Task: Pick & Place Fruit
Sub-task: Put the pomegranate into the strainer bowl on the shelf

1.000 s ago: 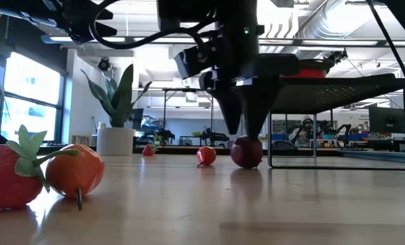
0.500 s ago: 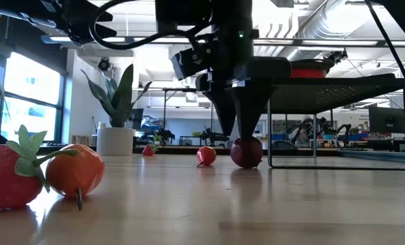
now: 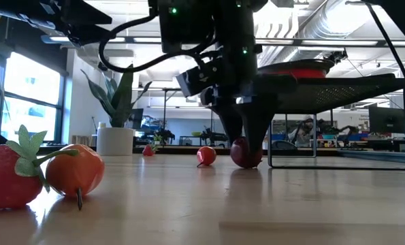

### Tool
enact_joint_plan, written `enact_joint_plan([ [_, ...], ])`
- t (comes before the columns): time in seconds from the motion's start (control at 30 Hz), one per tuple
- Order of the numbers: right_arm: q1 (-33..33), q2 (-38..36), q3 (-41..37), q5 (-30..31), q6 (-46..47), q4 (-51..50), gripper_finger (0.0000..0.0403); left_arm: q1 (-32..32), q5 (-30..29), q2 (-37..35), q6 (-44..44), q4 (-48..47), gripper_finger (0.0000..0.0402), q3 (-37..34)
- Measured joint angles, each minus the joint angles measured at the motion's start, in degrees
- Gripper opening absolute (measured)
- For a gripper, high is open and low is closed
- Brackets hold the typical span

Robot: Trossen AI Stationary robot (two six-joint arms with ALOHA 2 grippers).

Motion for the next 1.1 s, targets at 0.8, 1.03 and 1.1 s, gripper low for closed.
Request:
enact_joint_plan([
  [0.8,-0.4,0.0,-2.2,0.4,0.0,2.7,0.0252,0.0,0.0,0.0,0.0,0.0,0.0328,0.0],
  [1.03,-0.4,0.0,-2.2,0.4,0.0,2.6,0.0216,0.0,0.0,0.0,0.0,0.0,0.0328,0.0],
  [1.1,-0.4,0.0,-2.2,0.4,0.1,2.6,0.0215,0.0,0.0,0.0,0.0,0.0,0.0328,0.0],
])
